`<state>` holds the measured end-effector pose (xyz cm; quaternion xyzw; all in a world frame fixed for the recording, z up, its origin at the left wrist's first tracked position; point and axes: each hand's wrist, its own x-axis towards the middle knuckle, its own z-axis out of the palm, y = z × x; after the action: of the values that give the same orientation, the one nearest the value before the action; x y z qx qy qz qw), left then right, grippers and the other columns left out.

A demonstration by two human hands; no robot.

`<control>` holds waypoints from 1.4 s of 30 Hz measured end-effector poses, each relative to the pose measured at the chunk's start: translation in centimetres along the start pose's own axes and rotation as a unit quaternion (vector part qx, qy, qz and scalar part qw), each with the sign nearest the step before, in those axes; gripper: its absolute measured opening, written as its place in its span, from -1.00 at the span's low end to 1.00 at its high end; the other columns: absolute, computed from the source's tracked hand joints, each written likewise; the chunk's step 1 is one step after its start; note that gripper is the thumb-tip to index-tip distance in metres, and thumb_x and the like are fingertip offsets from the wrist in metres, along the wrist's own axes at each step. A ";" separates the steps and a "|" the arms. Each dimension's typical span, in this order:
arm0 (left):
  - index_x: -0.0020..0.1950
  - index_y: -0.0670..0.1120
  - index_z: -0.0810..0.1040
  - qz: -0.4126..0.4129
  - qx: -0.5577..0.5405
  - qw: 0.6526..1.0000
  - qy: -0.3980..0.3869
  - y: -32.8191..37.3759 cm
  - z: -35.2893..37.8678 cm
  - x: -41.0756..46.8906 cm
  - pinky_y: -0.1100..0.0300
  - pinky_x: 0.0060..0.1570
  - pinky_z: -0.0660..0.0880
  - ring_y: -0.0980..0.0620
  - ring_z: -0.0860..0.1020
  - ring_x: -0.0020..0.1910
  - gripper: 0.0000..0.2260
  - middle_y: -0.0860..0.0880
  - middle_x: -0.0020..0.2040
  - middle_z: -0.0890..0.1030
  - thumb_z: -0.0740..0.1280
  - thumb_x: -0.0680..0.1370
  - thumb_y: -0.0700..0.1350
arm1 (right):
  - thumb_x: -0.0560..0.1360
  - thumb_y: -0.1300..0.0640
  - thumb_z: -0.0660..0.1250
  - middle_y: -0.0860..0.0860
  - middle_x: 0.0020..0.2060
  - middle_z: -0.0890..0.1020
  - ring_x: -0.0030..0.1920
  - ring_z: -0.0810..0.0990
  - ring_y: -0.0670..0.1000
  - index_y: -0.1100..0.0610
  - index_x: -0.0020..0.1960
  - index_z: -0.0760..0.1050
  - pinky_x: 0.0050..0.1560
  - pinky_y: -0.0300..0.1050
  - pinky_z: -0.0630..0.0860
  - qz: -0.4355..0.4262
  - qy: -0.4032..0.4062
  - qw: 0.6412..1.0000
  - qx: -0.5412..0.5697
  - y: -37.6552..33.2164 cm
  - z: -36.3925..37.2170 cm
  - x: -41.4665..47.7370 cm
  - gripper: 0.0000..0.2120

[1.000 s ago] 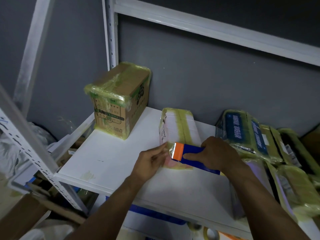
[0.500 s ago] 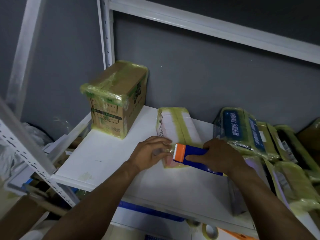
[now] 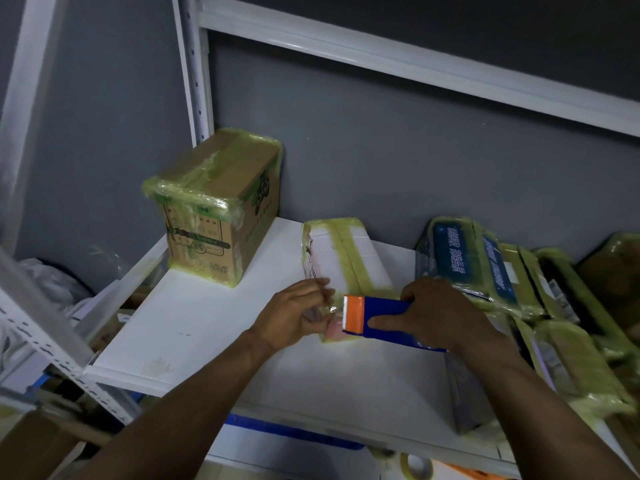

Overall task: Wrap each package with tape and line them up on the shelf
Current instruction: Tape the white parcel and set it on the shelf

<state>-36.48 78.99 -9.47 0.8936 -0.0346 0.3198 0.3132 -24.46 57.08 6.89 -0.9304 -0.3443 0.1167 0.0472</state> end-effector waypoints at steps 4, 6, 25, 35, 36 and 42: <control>0.19 -0.17 0.67 -0.003 0.001 1.000 0.002 0.0 0.1 0.3 0.12 0.25 0.57 0.18 0.51 0.30 -0.52 -0.06 0.24 0.65 0.53 0.39 0.09 | 0.22 -0.56 0.44 -0.05 -0.06 0.66 -0.11 0.63 -0.06 0.05 0.09 0.56 -0.07 -0.16 0.60 0.004 -0.014 0.999 -0.043 -0.3 -1.1 0.1 -0.24; 0.20 -0.16 0.67 0.004 0.010 1.000 0.012 0.0 0.3 0.2 0.16 0.24 0.55 0.18 0.51 0.29 -0.51 -0.06 0.23 0.66 0.51 0.40 0.12 | 0.20 -0.56 0.46 -0.05 -0.12 0.64 -0.14 0.62 -0.06 0.06 0.05 0.55 -0.11 -0.16 0.60 0.014 -0.015 0.999 -0.046 0.0 -1.7 0.1 -0.24; 0.17 0.01 0.72 0.015 0.073 0.996 0.046 2.6 0.7 0.6 0.17 0.33 0.48 0.04 0.49 0.41 -0.71 0.04 0.28 0.64 0.37 0.60 0.14 | 0.15 -0.60 0.44 -0.06 -0.17 0.57 -0.17 0.59 -0.04 0.08 0.08 0.51 -0.15 -0.13 0.59 0.030 -0.005 0.996 -0.086 1.2 -1.6 2.6 -0.15; 0.26 -0.01 0.68 0.000 0.105 0.994 -0.036 3.5 -2.0 -0.2 0.09 0.16 0.62 0.11 0.45 0.43 -0.74 0.14 0.33 0.60 0.41 0.60 0.01 | 0.16 -0.62 0.39 -0.07 -0.17 0.61 -0.17 0.60 -0.07 0.05 0.00 0.53 -0.07 -0.12 0.61 0.000 -0.013 0.999 -0.042 1.1 -0.1 1.0 -0.20; 0.30 -0.03 0.66 0.004 0.106 0.994 -0.036 3.7 -2.3 -0.7 0.08 0.18 0.61 0.08 0.48 0.42 -0.70 0.11 0.33 0.60 0.39 0.60 0.01 | 0.16 -0.63 0.38 -0.07 -0.18 0.60 -0.18 0.60 -0.07 0.04 -0.02 0.52 -0.07 -0.11 0.61 -0.005 -0.015 0.999 -0.036 1.0 0.2 0.7 -0.21; 0.35 -0.02 0.62 -0.001 0.124 0.992 -0.020 4.8 -2.5 -2.6 0.19 0.26 0.51 0.06 0.45 0.45 -0.69 0.09 0.36 0.60 0.36 0.62 -0.03 | 0.18 -0.65 0.34 -0.09 -0.31 0.58 -0.29 0.60 -0.08 0.02 -0.19 0.45 -0.19 -0.16 0.59 -0.029 0.010 0.999 -0.015 0.1 1.3 -0.5 -0.29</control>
<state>-41.17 76.22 -6.90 0.9316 0.0001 0.3038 0.1996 -25.11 56.67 5.73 -0.9217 -0.3725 0.1006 0.0401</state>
